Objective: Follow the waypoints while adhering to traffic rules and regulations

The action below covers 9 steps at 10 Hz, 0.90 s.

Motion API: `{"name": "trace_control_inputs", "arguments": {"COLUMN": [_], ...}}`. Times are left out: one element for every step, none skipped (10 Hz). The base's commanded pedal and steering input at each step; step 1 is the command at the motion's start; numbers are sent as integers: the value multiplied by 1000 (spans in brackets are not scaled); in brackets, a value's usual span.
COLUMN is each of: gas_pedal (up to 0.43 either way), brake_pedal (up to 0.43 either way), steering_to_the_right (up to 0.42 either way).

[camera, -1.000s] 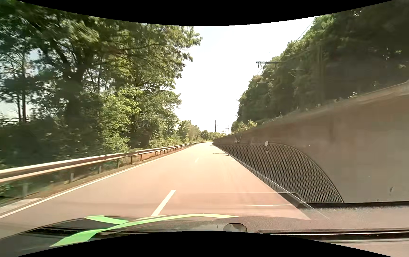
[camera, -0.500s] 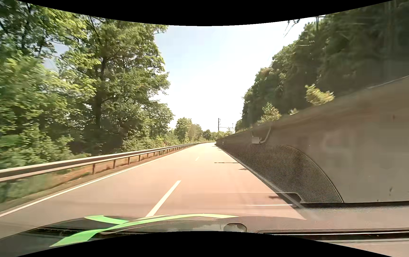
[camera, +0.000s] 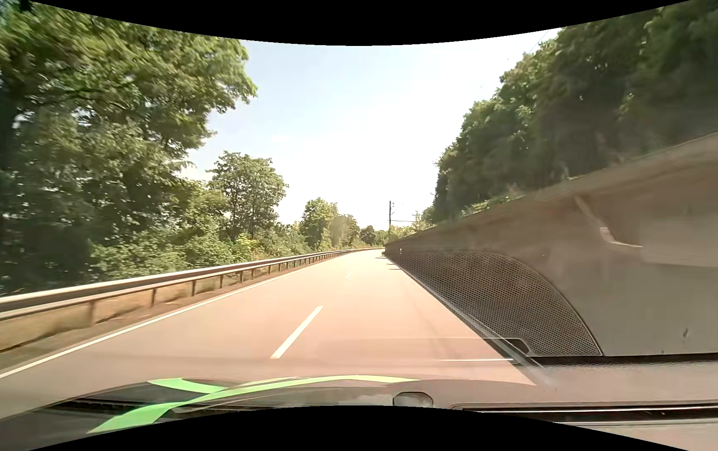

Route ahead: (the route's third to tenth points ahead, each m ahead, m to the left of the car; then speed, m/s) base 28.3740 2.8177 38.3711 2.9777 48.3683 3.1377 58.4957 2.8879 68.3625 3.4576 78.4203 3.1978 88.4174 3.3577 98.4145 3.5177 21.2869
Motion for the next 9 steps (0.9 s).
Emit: {"name": "trace_control_inputs", "arguments": {"gas_pedal": [248, 248, 268, 280, 287, 287, 299, 299, 311], "brake_pedal": [0, 0, 0, 0, 0, 0, 0, 0, 0], "steering_to_the_right": [-7, -6, -6, -6, -6, -6, -6, -5, -5]}}
